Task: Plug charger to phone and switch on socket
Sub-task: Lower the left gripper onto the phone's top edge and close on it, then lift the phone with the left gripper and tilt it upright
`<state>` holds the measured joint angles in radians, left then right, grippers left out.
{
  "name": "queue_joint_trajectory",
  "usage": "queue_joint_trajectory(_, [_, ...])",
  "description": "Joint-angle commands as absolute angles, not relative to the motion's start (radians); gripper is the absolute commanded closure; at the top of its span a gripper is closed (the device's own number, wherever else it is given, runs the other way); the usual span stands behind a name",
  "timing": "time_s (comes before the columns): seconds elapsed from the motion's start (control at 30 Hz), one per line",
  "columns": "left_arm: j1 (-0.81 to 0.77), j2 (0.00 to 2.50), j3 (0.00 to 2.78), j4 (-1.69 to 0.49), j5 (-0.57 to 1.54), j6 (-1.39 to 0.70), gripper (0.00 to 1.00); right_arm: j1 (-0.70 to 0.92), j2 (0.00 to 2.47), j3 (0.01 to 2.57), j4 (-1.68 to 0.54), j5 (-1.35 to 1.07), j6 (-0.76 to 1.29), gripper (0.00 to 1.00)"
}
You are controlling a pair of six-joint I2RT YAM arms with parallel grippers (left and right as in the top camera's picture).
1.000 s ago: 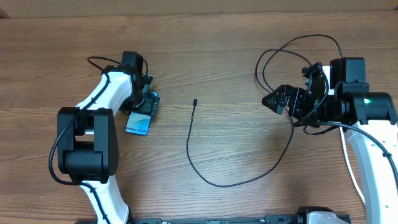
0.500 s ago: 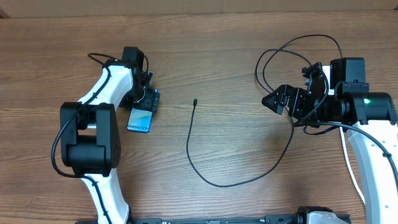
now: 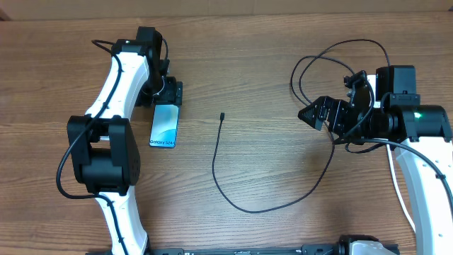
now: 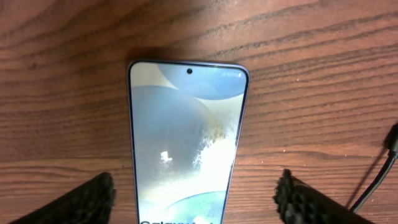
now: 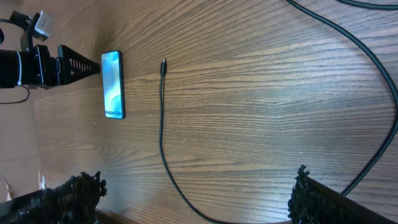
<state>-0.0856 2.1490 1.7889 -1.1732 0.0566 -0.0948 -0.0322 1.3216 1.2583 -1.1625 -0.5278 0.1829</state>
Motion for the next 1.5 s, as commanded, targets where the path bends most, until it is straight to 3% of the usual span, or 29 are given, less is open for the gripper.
queue_joint_trajectory(0.0, [-0.092, 2.147, 1.801, -1.175, 0.066, -0.056, 0.08, -0.034, 1.324, 1.274, -1.158, -0.537, 0.183, 0.0])
queue_joint_trajectory(0.4, [-0.093, 2.158, 1.66, -1.086, 0.059, -0.006, 0.0, -0.034, 1.325, 1.274, -1.158, -0.533, 0.183, 0.0])
queue_joint_trajectory(0.8, [-0.091, 2.159, 1.51, -0.96, 0.015, -0.007, 0.0, -0.034, 1.325, 1.274, -1.158, -0.533, 0.183, 0.0])
queue_joint_trajectory(1.23, [-0.091, 2.171, 1.478, -0.934, 0.015, -0.009, 0.2, -0.034, 1.325, 1.274, -1.158, -0.533, 0.183, 0.0])
queue_joint_trajectory(1.47, [-0.092, 2.171, 1.596, -1.011, 0.019, -0.068, 0.2, -0.034, 1.325, 1.274, -1.154, -0.533, 0.183, 0.0])
